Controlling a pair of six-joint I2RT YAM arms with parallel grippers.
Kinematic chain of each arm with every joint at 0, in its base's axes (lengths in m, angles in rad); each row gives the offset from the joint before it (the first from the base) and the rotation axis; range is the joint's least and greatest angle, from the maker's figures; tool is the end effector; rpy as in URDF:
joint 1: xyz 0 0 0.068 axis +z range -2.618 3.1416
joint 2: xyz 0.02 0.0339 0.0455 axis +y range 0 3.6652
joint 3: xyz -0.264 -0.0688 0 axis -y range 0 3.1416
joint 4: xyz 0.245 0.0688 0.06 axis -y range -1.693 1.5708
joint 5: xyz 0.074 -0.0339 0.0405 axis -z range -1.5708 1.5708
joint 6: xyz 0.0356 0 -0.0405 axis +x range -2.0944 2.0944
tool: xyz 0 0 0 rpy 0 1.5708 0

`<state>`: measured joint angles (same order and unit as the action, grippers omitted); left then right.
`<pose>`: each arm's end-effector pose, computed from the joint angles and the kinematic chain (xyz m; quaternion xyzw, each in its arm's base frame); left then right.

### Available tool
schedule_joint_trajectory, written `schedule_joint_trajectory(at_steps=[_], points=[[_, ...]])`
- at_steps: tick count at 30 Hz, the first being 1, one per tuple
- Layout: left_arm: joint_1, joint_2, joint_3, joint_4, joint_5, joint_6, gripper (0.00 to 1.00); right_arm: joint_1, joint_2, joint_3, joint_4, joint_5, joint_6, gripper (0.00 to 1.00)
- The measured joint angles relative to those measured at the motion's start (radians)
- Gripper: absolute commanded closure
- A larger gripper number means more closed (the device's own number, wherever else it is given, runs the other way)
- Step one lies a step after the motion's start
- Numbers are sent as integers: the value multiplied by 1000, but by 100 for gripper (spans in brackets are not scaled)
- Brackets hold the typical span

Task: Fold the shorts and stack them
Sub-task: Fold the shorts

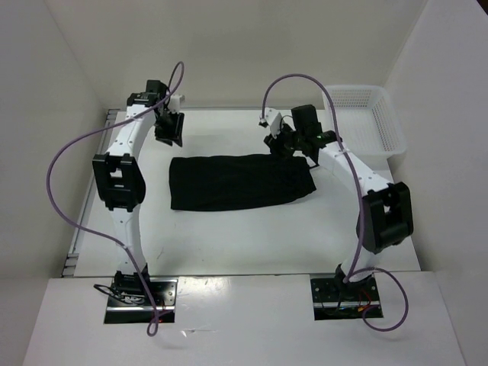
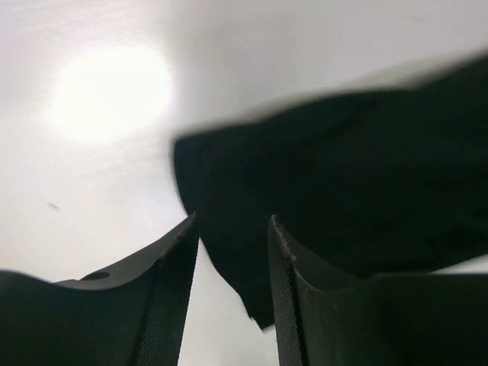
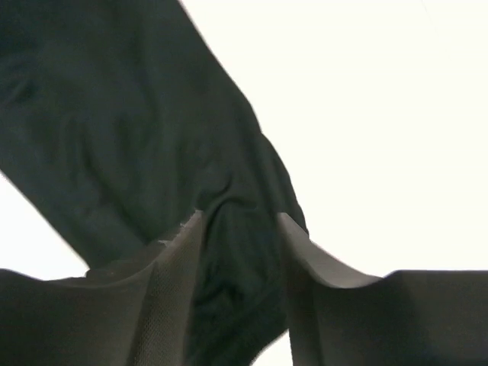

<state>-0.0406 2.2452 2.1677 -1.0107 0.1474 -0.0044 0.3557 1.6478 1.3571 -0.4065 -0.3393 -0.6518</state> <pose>0.4838 -0.0249 0.2638 0.0351 0.9679 -0.0768 0.2366 0.3471 0.1416 0.2949 -0.4937 0.7477 0.0898 0.4350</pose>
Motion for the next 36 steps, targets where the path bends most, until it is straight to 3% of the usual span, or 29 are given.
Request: schedule_joint_trajectory(at_steps=[2,6,8,11,16,26,31,34,36], points=[[-33,-106,-87,-2,16,0,53,-10,81,37,42,21,76,72],[-158,-286,-365,-8,78,1,56,-40,286,79,88,68,182,88],[-226,-303,-481,-19,121,1,56,-53,359,79,76,94,211,91],[-267,-290,-622,-7,153,1,56,-68,396,79,61,116,250,91],[-243,-280,-798,39,106,0,59,-72,395,83,91,162,324,91],[-237,-299,-921,52,-15,-5,59,-68,495,165,155,393,412,91],[-240,-306,-933,42,-49,-5,59,-61,557,272,178,463,411,83],[-240,-308,-929,37,-55,-5,59,-58,557,306,179,455,402,70],[-245,-308,-912,40,-62,-2,59,-51,540,309,174,433,396,54]])
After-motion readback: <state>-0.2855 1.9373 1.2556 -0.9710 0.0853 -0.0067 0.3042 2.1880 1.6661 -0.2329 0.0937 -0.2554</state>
